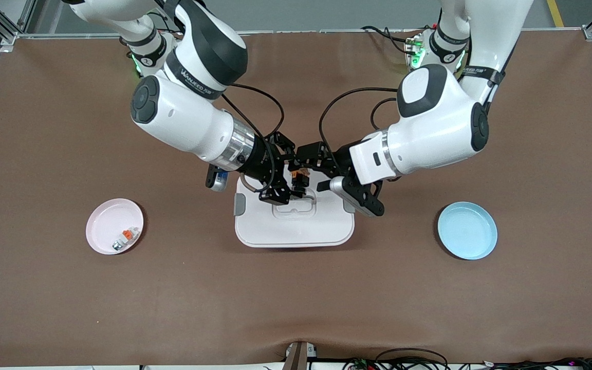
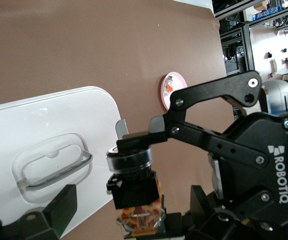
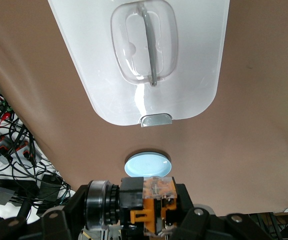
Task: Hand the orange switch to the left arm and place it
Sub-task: 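Grasp the switch with the left gripper beside the right gripper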
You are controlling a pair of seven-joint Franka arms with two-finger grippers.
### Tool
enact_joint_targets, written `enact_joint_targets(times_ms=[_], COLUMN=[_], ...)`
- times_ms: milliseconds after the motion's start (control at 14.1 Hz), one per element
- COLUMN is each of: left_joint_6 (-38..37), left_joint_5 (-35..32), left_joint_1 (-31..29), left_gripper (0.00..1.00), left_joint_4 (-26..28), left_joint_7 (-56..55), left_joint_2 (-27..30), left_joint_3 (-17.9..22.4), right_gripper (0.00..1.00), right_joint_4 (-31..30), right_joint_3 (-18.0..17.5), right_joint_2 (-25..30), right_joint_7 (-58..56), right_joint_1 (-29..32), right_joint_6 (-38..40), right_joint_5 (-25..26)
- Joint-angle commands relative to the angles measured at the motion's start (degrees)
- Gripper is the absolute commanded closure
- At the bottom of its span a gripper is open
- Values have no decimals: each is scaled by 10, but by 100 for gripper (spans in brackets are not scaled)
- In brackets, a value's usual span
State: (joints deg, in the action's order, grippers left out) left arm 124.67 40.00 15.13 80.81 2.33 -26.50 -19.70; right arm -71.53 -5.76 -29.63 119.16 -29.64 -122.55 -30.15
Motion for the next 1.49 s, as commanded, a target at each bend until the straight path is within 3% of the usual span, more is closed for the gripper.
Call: enact_joint_targets(times_ms=[0,142,284,426,639,709,922,993,1064,1419], left_joint_6=[9,14,14,14,13,11,8,7,1,-56], left_joint_5=[11,10,8,8,5,4,3,3,3,-53], left_joint_1=[3,3,10,12,11,10,7,5,2,-2], left_gripper=[4,14,31,63,95,100,100,100,100,100], left_joint_4=[-16,-15,-15,-15,-15,-15,-15,-15,-15,-14], left_joint_7=[3,11,11,3,2,4,4,4,4,1], left_joint_2=[-12,-14,-16,-14,-9,-7,-5,-3,-2,15], left_joint_3=[-1,0,0,0,0,0,0,1,2,8], right_gripper=[100,100,100,100,100,100,100,84,1,0], right_joint_4=[16,15,16,16,16,16,16,16,16,16], right_joint_3=[5,6,5,5,5,5,5,6,6,7], right_joint_2=[-9,-8,-8,-8,-8,-8,-8,-8,-8,-8], right_joint_7=[11,11,11,11,11,11,12,8,7,3], right_joint_1=[-8,-8,-8,-8,-8,-8,-8,-8,-9,-12], right_joint_6=[-2,-2,-2,-2,-2,-2,-2,-2,-2,-2], right_joint_5=[-6,-6,-7,-6,-7,-7,-7,-6,-4,-1])
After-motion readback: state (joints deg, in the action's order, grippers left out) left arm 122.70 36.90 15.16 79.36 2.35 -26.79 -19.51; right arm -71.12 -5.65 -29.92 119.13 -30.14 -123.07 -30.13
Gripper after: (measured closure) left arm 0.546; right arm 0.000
